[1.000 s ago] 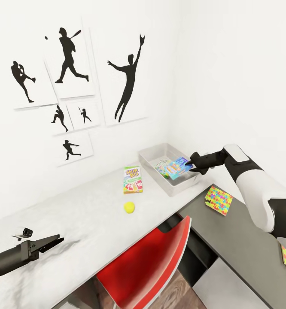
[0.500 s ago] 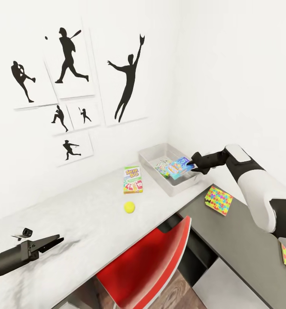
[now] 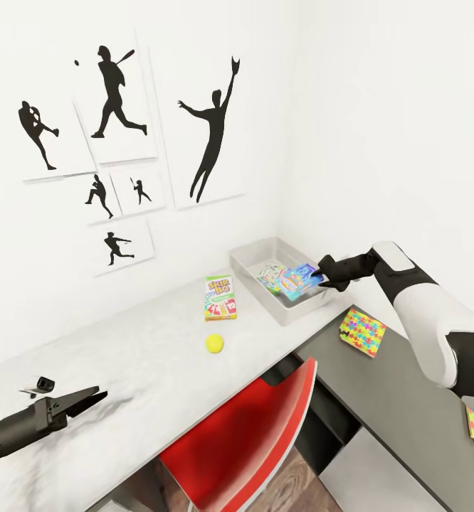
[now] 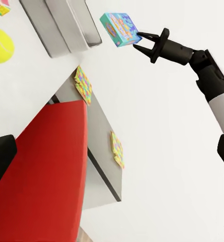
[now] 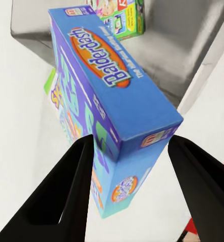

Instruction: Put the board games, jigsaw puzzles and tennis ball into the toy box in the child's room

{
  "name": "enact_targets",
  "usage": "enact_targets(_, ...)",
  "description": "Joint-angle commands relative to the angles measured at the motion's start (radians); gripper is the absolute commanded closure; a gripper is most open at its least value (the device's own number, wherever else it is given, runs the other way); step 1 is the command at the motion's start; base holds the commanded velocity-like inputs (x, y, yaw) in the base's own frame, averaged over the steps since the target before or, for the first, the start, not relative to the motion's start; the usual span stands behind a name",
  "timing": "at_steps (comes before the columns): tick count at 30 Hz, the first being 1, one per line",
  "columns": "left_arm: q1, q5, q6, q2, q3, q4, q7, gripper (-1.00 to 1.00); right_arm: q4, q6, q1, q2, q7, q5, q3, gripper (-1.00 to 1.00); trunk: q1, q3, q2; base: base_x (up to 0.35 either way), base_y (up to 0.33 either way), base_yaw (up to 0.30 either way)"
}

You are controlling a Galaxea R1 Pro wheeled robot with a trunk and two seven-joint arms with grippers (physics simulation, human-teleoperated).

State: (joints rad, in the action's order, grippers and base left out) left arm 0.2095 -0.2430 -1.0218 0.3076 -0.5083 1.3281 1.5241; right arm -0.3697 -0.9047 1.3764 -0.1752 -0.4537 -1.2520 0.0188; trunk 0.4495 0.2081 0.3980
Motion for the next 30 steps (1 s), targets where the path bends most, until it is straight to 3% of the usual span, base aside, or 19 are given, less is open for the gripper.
enact_targets(1,0.001,0.001,-0.011,0.0,-0.006,0.0,0.004,-1.0,-0.001,0.003,-0.003,-0.006,-0.008,-0.016,0.001,1.0,0.001,0.002,0.002,0.0,0.0,0.0)
enact_targets(7,0.001,0.001,-0.011,-0.001,-0.022,0.0,0.004,-1.0,-0.001,0.007,-0.01,-0.023,-0.003,-0.017,0.0,1.0,0.001,0.002,0.002,0.0,0.0,0.0)
enact_targets(30,0.001,0.001,-0.011,-0.001,-0.024,0.0,0.005,-1.0,-0.001,0.007,-0.011,-0.025,-0.002,-0.017,0.0,1.0,0.001,0.002,0.002,0.071,0.0,0.0)
